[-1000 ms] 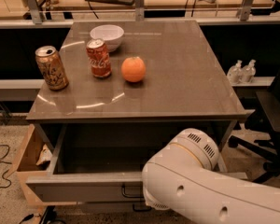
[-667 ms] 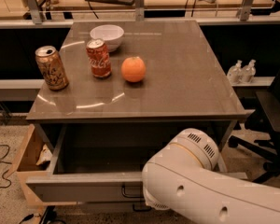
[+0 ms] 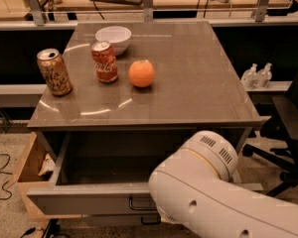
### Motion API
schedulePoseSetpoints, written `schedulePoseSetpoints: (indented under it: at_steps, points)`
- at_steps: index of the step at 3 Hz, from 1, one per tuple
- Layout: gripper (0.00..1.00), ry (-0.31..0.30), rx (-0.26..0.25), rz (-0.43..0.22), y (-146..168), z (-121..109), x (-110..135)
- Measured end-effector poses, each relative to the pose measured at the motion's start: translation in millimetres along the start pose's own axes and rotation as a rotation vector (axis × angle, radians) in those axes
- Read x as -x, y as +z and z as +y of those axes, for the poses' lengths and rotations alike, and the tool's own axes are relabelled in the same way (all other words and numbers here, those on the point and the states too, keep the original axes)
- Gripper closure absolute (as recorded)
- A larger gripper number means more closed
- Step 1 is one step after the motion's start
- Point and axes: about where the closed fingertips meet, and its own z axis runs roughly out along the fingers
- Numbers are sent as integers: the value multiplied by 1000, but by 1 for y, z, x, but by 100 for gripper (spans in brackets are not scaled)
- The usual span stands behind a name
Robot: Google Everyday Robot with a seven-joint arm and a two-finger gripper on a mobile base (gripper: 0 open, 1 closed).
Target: Open top drawer
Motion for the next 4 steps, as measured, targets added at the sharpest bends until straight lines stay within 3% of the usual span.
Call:
schedulePoseSetpoints:
  at_steps: [1,2,4]
  points:
    - [51,-1,-20,73,-36,0,-7]
    - [54,-2,-33,116,-58,-1,-11]
    - [94,-6,-74,121,-74,-24,-16]
